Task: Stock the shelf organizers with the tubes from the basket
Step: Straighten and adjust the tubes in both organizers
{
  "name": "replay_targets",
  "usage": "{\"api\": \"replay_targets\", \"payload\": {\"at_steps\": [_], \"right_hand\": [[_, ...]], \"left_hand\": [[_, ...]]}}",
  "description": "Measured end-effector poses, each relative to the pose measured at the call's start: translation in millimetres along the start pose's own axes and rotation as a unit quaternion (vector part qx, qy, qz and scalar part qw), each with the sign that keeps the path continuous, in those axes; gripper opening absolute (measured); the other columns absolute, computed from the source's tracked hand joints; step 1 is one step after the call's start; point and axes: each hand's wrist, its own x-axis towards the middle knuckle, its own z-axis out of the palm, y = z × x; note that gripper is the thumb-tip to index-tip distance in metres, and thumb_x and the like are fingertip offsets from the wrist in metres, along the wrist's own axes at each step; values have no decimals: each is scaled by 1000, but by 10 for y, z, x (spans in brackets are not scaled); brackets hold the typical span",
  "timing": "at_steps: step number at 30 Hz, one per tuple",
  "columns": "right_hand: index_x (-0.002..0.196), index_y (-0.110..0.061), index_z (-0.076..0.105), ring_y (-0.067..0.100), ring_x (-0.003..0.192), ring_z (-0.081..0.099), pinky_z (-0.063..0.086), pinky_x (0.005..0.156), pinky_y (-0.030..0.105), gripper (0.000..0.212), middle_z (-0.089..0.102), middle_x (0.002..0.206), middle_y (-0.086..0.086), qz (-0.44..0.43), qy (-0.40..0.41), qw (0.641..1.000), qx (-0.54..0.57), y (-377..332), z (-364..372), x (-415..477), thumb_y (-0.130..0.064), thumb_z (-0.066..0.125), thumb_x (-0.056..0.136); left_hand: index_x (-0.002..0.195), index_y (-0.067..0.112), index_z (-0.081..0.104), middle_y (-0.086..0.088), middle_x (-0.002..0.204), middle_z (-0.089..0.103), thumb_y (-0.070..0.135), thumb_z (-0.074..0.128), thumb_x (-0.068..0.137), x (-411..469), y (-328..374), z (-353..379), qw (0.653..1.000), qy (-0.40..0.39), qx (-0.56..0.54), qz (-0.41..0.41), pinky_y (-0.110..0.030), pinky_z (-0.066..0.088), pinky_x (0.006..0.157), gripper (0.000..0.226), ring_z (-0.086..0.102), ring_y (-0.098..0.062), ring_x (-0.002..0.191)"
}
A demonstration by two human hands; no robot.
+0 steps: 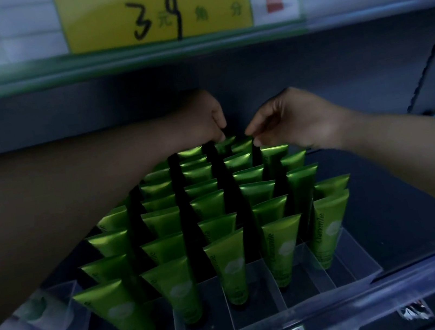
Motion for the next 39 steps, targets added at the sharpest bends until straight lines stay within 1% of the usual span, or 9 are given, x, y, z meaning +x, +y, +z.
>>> {"api": "replay_targets", "payload": {"at_steps": [4,8,16,18,22,25,28,35,39], "right_hand": [[95,-18,73,3,79,59,38,60,0,20,64,77,-7,-17,9,997,-72,-5,39,121,-9,74,76],[101,-19,72,4,87,59,35,64,6,25,68,91,-4,-43,-3,991,-130,25,125,243,-8,70,79],[96,-14,74,10,86,62,30,64,6,23,73,96,3,-51,-17,982,-179,99,273,365,-3,63,79],[94,-14,75,9,83,61,30,63,6,21,73,95,3,-48,-19,982,-181,106,297,381,-4,63,80],[90,-13,76,4,75,57,33,59,6,18,73,90,2,-37,-16,988,-152,99,321,398,-3,66,78],[89,-14,76,0,65,55,33,50,-1,17,69,81,-2,-24,-22,991,-133,69,326,410,-4,69,76],[88,-14,76,2,75,57,31,52,-4,16,71,84,0,-26,-22,992,-118,41,336,426,-6,71,76],[89,-14,76,2,79,57,34,61,4,17,74,91,3,-36,-27,992,-116,-25,401,456,-6,71,75],[89,-14,76,1,79,57,35,57,2,17,74,91,2,-34,-24,993,-110,4,420,452,-5,71,75]], "left_hand": [[97,6,67,-2,87,61,4,77,69,87,-39,46,1000,13,4,-9,-34,52,86,30,64,-23,93],[100,4,67,-10,101,68,4,77,70,174,-44,85,1000,9,23,-12,-37,51,88,33,64,-25,97],[103,2,69,-10,101,69,11,71,79,201,-32,193,992,-66,103,-33,-25,44,69,26,57,-18,85],[99,5,70,-10,101,70,11,72,78,213,-57,229,992,-54,112,-37,-28,47,73,22,63,-21,89],[87,11,72,-6,90,72,4,73,73,230,-90,236,993,-22,102,-46,-23,40,63,16,63,-18,79],[82,15,71,-4,88,71,4,70,74,230,-102,239,993,-8,109,-39,-21,37,62,13,62,-17,77],[72,14,68,-9,83,71,5,63,75,229,-111,256,992,9,125,-29,-24,41,60,11,66,-23,78],[64,11,58,-19,86,68,15,60,80,217,-99,267,987,33,158,-10,-26,36,60,17,66,-31,84],[75,10,66,-17,88,69,15,60,80,223,-123,272,986,28,161,-12,-25,39,61,10,66,-30,86]]}}
